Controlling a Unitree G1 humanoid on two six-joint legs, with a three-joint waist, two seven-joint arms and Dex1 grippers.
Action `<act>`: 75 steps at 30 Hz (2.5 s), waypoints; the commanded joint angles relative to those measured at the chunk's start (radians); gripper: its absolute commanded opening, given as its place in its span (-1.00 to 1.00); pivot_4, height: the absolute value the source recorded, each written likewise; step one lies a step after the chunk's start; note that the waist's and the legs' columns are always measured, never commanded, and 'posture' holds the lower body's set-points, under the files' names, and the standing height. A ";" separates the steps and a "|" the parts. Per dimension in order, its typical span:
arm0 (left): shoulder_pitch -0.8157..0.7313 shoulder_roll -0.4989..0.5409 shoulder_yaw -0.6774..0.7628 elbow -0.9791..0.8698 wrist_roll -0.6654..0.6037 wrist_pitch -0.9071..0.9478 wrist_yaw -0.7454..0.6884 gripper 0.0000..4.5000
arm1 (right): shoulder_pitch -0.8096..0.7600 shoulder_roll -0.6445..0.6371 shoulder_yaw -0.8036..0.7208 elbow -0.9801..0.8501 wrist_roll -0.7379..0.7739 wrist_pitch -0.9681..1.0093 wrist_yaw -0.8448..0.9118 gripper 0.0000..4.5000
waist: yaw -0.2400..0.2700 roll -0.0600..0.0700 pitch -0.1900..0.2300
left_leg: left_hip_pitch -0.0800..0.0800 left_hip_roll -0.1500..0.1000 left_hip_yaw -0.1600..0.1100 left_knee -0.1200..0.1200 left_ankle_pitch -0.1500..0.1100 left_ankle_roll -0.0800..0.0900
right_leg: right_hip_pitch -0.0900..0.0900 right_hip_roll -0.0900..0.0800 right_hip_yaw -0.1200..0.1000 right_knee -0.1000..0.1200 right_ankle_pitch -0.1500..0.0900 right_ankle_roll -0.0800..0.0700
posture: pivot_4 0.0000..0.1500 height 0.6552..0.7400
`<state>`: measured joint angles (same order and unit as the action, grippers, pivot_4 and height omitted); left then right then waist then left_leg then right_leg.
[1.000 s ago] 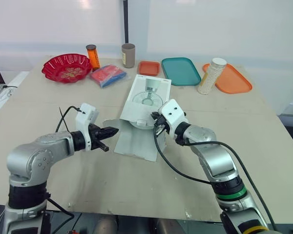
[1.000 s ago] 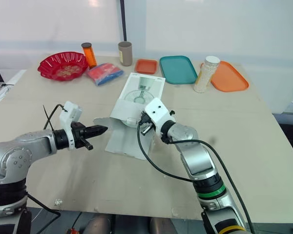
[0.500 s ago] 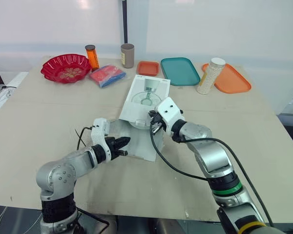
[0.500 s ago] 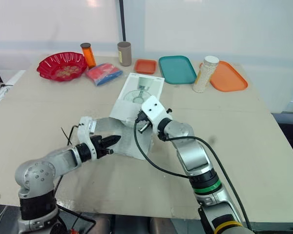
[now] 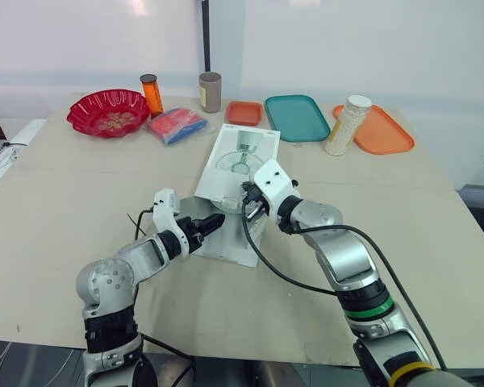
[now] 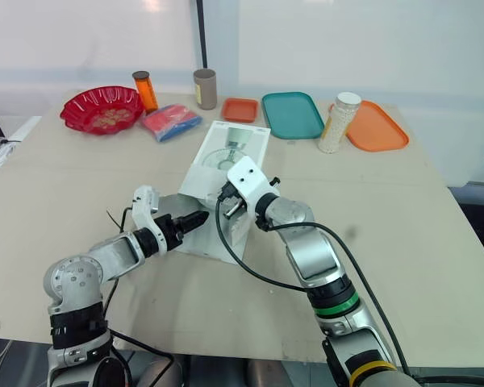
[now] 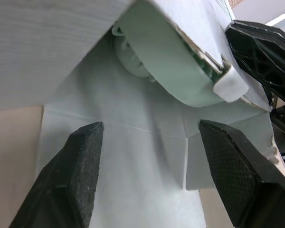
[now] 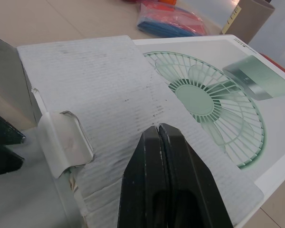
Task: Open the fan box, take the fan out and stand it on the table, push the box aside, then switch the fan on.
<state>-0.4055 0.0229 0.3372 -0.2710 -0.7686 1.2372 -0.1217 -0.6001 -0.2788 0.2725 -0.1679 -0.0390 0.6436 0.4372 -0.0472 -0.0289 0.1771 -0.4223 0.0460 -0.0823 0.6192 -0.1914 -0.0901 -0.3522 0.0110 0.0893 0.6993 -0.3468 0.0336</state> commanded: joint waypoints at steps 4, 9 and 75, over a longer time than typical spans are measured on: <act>-0.059 -0.025 0.020 0.070 -0.010 -0.076 0.023 0.53 | -0.003 0.004 0.012 0.007 -0.012 0.004 0.004 -1.00 | 0.000 0.000 0.000 | 0.000 0.000 0.000 0.000 0.000 0.000 | 0.000 0.000 0.000 0.000 0.000 0.000 | 1.00 1.00; -0.032 -0.018 -0.004 0.071 0.004 -0.091 0.026 0.81 | -0.012 0.004 0.010 0.017 -0.016 -0.002 0.007 -1.00 | 0.001 0.000 0.000 | 0.000 0.000 0.000 0.000 0.000 0.000 | 0.000 0.000 0.000 0.000 0.000 0.000 | 1.00 1.00; -0.068 -0.176 0.041 0.340 -0.269 -0.336 0.114 0.99 | 0.024 -0.010 0.035 0.022 -0.071 -0.024 0.044 -1.00 | 0.002 0.000 0.000 | 0.000 -0.001 0.000 -0.002 0.002 -0.003 | 0.000 0.000 0.000 -0.001 0.000 0.000 | 1.00 1.00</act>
<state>-0.4602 -0.1446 0.3892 0.0668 -1.0295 0.9194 -0.0065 -0.5947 -0.2873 0.2944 -0.1571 -0.1060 0.6025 0.4740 -0.0448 -0.0293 0.1770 -0.4224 0.0452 -0.0826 0.6177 -0.1897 -0.0930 -0.3521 0.0107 0.0892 0.6982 -0.3470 0.0341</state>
